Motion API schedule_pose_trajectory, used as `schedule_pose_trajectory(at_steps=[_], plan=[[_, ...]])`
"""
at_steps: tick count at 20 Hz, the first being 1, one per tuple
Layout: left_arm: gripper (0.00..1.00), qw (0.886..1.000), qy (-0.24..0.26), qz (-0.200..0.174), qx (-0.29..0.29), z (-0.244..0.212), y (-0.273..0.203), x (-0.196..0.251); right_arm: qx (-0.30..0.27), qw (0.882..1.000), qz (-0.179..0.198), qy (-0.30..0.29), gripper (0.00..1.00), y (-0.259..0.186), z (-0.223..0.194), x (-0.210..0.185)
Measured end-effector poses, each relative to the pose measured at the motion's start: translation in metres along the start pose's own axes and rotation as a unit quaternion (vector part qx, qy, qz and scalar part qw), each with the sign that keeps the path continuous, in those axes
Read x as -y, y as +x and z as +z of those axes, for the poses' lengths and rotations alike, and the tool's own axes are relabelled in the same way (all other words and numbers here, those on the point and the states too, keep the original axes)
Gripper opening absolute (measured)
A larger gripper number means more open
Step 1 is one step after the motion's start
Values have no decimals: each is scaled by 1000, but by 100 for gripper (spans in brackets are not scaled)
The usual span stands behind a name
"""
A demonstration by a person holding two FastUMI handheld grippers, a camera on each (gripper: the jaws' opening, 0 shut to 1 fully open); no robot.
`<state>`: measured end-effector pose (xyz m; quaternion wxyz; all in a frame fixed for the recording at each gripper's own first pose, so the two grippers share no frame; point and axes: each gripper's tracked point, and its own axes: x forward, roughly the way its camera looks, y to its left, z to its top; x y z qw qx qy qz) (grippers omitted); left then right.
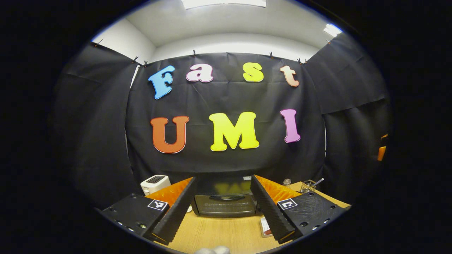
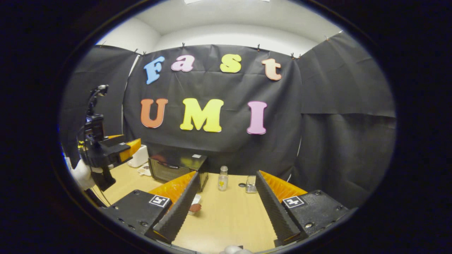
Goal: Open the electric oven with the left hand, put the food in, and close the electric oven.
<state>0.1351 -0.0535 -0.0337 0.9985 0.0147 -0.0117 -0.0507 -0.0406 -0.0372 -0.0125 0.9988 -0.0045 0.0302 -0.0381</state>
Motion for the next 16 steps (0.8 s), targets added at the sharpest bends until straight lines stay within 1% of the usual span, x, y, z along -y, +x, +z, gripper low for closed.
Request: schedule_pose_trajectory(at_steps=[2,4,8,11,13,14,16], plan=[[97,1000,-2,-5,-12,-20,37,7,1,1000,-15,-2,100,-7,4,7],[97,1000,6,-5,-16,-34,69,7,-2,999,-35,0,100,-13,2,18],[97,998,1,0,-61,-83,126,7,-19,997,-68,15,100,-19,-7,34],[97,996,-2,1,-93,-119,158,3,-36,996,-83,27,100,-21,-17,39],[97,993,-16,0,-115,-143,174,4,-44,994,-93,24,100,-21,-19,42],[97,992,-25,-4,-124,-151,180,7,-45,994,-97,23,100,-21,-19,44],[97,990,-28,-2,-139,-164,191,5,-49,993,-102,23,100,-20,-21,46]])
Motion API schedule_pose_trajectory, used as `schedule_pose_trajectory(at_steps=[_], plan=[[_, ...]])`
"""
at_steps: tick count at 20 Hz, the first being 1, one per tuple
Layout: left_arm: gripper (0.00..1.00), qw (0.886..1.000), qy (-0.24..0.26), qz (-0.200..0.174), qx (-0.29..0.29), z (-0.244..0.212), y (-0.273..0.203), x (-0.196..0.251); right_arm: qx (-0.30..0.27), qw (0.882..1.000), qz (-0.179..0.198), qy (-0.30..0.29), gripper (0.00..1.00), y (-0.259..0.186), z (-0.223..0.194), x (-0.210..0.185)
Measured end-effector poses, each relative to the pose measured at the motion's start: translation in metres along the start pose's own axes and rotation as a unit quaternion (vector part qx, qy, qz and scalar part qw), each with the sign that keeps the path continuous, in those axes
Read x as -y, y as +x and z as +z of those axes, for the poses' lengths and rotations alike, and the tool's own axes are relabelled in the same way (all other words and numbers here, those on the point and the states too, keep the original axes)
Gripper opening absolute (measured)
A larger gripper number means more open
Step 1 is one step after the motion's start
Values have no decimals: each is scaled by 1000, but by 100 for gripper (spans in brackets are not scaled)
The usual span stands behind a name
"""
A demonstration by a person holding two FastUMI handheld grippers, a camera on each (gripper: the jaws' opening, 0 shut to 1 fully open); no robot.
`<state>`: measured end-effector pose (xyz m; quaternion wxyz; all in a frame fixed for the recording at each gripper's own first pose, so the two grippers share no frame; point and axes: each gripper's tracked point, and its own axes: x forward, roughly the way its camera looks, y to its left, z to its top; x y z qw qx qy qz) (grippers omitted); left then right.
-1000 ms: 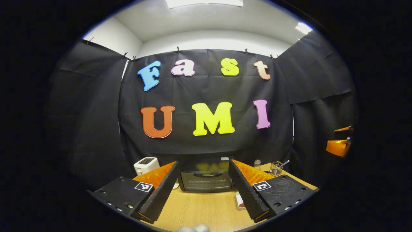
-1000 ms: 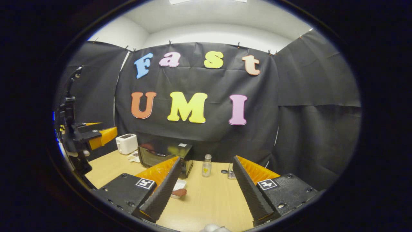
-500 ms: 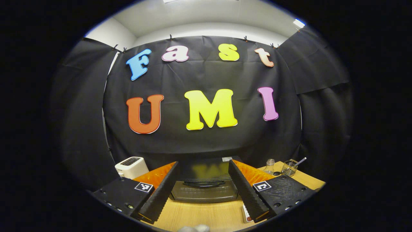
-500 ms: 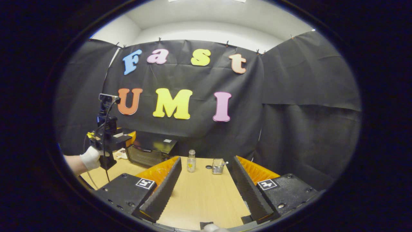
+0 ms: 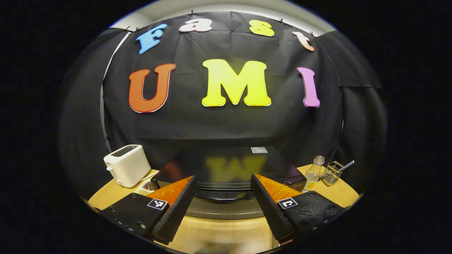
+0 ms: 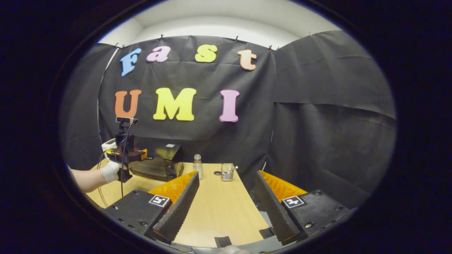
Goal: Open the electric oven with the left hand, put the food in, and close the electric oven.
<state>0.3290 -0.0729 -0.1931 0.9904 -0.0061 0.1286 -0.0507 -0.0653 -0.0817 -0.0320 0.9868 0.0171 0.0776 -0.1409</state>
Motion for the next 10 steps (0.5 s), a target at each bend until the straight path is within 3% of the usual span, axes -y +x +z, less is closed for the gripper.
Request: schedule_pose_trajectory(at_steps=[10], plan=[[98,999,19,7,-34,-23,11,-3,-6,1000,-16,20,100,-11,-13,9]])
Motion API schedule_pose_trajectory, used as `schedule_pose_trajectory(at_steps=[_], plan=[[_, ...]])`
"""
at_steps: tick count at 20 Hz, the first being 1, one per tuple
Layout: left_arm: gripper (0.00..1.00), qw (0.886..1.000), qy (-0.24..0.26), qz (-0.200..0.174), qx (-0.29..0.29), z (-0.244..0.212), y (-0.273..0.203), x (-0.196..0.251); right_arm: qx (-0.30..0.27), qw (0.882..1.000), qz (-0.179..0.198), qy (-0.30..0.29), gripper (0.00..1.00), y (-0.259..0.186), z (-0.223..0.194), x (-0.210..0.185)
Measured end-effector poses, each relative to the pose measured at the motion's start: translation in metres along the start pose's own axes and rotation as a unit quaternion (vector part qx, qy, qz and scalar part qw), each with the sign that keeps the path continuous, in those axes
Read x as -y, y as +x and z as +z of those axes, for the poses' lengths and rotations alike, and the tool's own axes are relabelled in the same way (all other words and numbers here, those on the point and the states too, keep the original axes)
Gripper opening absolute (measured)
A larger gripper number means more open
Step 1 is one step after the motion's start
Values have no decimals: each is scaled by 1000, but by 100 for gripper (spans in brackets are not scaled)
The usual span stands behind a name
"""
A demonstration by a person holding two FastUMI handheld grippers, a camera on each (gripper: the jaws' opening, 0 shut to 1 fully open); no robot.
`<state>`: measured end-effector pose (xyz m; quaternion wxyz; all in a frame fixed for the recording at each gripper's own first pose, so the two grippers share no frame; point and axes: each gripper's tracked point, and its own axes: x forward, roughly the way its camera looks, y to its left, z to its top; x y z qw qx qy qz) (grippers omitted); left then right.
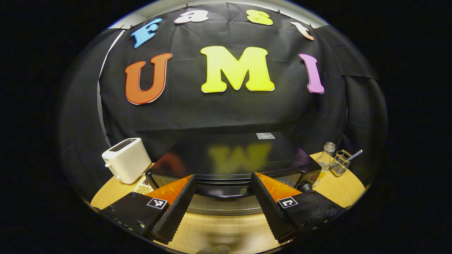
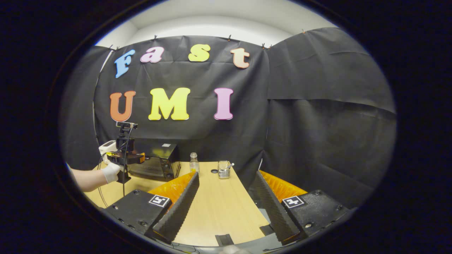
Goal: Open the electric oven with the left hand, put the food in, and close the electric oven.
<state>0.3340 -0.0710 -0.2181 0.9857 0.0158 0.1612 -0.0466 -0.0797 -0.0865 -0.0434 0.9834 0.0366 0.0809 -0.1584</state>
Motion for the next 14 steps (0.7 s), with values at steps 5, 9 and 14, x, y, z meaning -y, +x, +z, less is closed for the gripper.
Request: schedule_pose_trajectory(at_steps=[5,9,14], plan=[[98,1000,17,-3,9,-5,-15,1,-5,1000,5,6,100,-5,-8,1],[98,1000,17,-9,8,-19,-34,0,-8,1000,13,7,100,-8,-11,-1],[97,1000,20,-16,-1,-43,-57,-1,-14,1000,24,7,100,-13,-17,-9]])
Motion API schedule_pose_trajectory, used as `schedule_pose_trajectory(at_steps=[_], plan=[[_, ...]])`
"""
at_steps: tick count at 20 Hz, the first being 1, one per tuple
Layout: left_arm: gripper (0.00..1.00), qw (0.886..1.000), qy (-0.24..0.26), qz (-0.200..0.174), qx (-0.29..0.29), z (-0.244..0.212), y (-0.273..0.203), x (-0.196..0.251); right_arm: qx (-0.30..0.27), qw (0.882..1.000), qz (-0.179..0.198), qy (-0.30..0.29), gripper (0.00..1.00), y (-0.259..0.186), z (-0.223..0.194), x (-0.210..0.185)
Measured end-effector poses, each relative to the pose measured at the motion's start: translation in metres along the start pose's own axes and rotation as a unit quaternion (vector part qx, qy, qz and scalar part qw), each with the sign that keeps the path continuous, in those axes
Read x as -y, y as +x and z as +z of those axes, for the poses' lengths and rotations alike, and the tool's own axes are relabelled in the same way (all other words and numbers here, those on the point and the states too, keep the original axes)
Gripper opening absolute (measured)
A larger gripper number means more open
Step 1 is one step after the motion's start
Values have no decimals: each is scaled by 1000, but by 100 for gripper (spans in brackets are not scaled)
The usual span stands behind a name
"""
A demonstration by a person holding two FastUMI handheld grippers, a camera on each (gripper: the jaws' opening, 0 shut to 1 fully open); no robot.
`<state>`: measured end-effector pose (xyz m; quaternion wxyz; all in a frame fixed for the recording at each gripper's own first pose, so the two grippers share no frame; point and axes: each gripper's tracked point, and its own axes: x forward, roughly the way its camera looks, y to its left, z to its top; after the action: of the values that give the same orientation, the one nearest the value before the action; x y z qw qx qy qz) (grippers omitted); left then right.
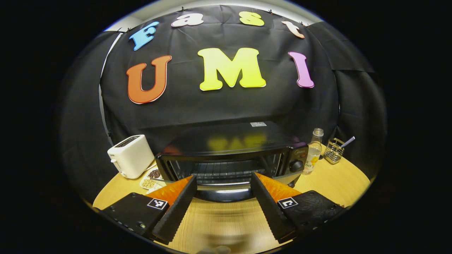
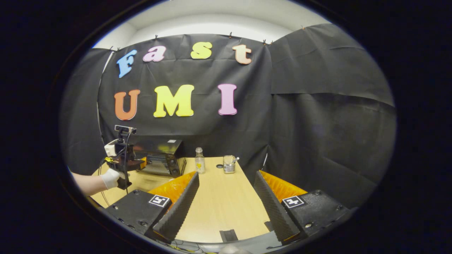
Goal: Open the electric oven with the left hand, put the food in, and close the electric oven.
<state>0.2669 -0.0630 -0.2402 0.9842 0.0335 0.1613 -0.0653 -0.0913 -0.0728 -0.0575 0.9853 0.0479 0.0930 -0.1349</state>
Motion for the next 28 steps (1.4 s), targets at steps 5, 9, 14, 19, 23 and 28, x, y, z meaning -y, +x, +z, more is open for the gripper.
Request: schedule_pose_trajectory(at_steps=[5,9,14,19,23,28], plan=[[97,1000,15,-5,-13,-21,-16,2,-4,1000,6,4,100,-3,-4,-1],[97,1000,11,-7,-28,-38,-27,3,-9,1000,12,12,100,-2,-11,-3],[97,999,16,-11,-47,-66,-37,5,-17,1000,15,13,100,-4,-19,-7],[97,996,22,-9,-83,-109,-47,9,-27,999,14,9,100,-1,-28,-9],[97,992,5,-10,-128,-150,-51,14,-35,999,13,4,100,2,-32,-12],[97,988,25,-15,-149,-174,-47,15,-44,999,13,-5,100,11,-37,-17]])
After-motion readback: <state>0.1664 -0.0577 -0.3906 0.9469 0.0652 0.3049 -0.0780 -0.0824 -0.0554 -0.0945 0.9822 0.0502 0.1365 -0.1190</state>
